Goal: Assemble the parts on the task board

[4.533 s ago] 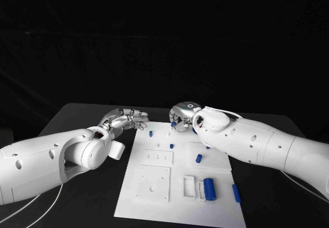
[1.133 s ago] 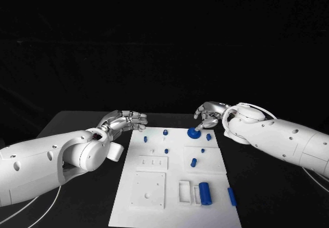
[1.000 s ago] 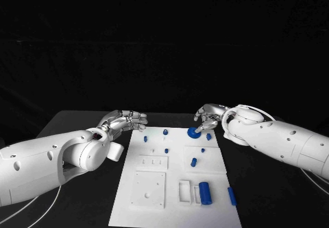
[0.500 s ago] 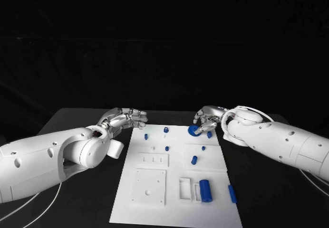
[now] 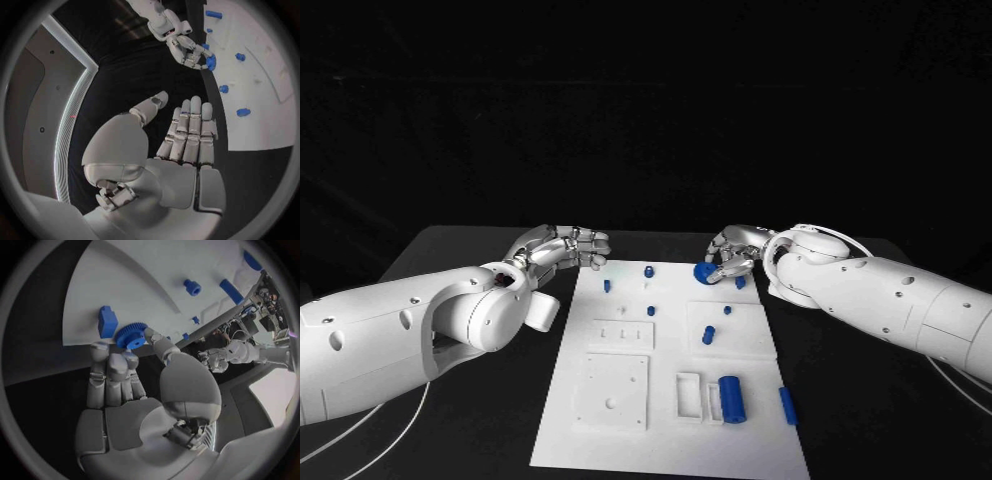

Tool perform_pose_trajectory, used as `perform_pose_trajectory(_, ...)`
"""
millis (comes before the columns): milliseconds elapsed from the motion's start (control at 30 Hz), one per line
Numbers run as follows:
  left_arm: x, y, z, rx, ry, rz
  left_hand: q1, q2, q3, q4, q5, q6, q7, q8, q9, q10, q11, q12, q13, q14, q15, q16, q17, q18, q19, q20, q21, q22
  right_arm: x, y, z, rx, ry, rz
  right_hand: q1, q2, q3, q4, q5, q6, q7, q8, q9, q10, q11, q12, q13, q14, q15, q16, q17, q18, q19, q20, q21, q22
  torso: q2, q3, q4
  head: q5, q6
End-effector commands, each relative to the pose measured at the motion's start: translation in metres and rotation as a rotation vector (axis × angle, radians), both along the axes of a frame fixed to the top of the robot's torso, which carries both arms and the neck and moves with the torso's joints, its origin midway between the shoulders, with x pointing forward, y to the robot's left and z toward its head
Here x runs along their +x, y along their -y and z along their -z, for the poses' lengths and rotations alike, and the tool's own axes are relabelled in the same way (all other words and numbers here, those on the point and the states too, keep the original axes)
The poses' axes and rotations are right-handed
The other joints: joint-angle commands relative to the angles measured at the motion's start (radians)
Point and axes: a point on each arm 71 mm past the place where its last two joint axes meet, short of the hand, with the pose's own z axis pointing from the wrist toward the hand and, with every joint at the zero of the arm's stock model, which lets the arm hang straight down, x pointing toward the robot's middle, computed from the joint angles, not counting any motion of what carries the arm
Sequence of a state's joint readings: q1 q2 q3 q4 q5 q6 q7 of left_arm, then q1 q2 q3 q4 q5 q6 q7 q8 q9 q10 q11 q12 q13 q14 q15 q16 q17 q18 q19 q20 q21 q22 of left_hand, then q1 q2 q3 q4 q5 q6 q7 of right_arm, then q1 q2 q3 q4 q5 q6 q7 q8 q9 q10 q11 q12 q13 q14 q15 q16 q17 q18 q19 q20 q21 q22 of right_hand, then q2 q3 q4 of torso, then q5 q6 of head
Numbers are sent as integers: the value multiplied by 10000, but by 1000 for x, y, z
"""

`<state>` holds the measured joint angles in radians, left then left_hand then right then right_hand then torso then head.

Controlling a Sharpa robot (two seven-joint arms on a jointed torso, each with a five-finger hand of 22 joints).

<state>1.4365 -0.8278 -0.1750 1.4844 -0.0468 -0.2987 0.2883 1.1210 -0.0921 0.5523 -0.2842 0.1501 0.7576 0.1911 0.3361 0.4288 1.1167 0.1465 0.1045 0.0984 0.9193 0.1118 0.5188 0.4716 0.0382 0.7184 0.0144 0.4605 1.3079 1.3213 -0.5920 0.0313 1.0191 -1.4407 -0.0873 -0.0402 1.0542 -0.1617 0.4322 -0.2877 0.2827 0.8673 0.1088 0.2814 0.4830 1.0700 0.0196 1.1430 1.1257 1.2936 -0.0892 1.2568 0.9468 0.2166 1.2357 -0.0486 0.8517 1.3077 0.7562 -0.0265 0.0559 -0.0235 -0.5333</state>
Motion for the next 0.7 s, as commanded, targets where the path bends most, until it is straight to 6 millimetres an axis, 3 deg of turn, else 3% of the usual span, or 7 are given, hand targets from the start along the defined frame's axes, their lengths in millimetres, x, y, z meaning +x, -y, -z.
perform_pose_trajectory(33,0,2,-2,-91,45,173,9,-37,64,-10,-49,31,55,-39,-14,69,11,-60,-8,-37,35,-65,16,183,-91,4,34,109,-1,-4,5,-95,-302,-234,28,127,75,-8,15,561,165,75,22,-99,-73,54,-20,-17,-81,-27,15,452,-62,-12,64,211,9,-1,7,-5,-25)
perform_pose_trajectory(233,0,2,-2,-83,43,159,8,-34,65,-8,-48,32,55,-39,-15,70,11,-63,-8,-37,35,-65,17,182,-91,5,34,109,-1,-4,9,-165,-426,-217,-39,185,142,-3,-208,603,143,76,36,-100,-96,69,-64,-6,-104,-49,35,452,-80,1,104,208,2,-6,20,-5,-70)
perform_pose_trajectory(500,0,1,-2,-72,32,157,10,-34,66,-8,-48,32,55,-40,-15,73,11,-67,-8,-36,36,-67,18,183,-92,6,34,109,-3,-4,16,-597,-546,-287,90,184,303,-25,-118,579,145,39,31,-118,-95,79,-102,-3,-105,-70,55,452,-114,-4,127,203,-1,-2,-1,12,-119)
perform_pose_trajectory(700,0,1,-1,-59,22,154,11,-33,68,-8,-47,31,55,-40,-16,74,11,-70,-8,-36,36,-67,19,183,-92,6,35,109,-6,-8,18,-1400,-15,-488,417,111,949,-18,921,595,167,-16,23,-141,-71,138,-182,24,-77,-105,111,452,-151,32,208,200,-9,0,2,4,-132)
